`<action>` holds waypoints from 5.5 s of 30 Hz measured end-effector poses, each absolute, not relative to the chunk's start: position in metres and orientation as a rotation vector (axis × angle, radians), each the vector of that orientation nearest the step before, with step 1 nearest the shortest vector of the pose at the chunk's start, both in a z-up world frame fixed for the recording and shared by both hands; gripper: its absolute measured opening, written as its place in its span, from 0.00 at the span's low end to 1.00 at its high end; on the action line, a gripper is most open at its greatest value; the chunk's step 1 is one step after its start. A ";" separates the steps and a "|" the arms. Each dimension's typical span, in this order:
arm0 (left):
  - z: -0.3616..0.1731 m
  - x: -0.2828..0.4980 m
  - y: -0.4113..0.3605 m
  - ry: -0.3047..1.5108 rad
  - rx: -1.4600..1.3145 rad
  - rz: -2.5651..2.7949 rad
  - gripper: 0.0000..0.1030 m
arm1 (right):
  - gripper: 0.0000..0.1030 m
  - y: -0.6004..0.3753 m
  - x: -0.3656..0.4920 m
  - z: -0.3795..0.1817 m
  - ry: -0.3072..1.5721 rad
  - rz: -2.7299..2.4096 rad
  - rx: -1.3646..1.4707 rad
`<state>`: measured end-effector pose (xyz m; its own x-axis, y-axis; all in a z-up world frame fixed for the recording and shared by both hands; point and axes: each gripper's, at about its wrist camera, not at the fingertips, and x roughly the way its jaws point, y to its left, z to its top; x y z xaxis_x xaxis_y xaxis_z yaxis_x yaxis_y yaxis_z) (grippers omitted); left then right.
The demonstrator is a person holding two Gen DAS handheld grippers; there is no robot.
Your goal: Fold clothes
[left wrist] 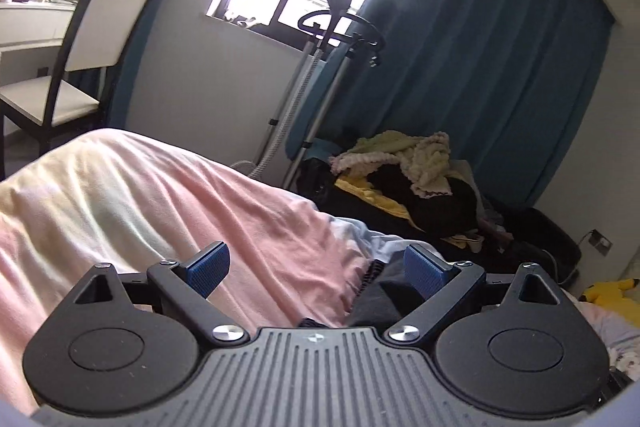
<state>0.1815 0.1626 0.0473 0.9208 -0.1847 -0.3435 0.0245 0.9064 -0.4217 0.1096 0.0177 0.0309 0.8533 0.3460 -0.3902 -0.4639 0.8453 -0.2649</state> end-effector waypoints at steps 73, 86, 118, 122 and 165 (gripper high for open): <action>-0.042 0.158 0.134 0.544 -0.982 -0.151 0.58 | 0.01 -0.148 0.088 0.001 0.599 0.475 0.329; -0.085 0.159 0.147 0.596 -1.260 -0.086 0.94 | 0.29 -0.257 0.100 -0.056 0.591 0.200 1.018; -0.087 0.223 0.119 0.743 -1.053 -0.173 0.97 | 0.78 -0.259 0.155 -0.079 0.574 0.161 1.087; -0.080 0.212 0.123 0.709 -1.063 -0.138 0.96 | 0.73 -0.264 0.157 -0.087 0.574 0.130 1.071; -0.034 0.236 0.093 0.677 -0.644 -0.059 0.59 | 0.47 -0.237 0.179 -0.053 0.534 0.136 0.664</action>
<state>0.2358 0.0926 -0.0344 0.7853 -0.2531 -0.5651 -0.1522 0.8057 -0.5724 0.1791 -0.2374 -0.0530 0.8575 0.2861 -0.4277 0.0470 0.7841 0.6188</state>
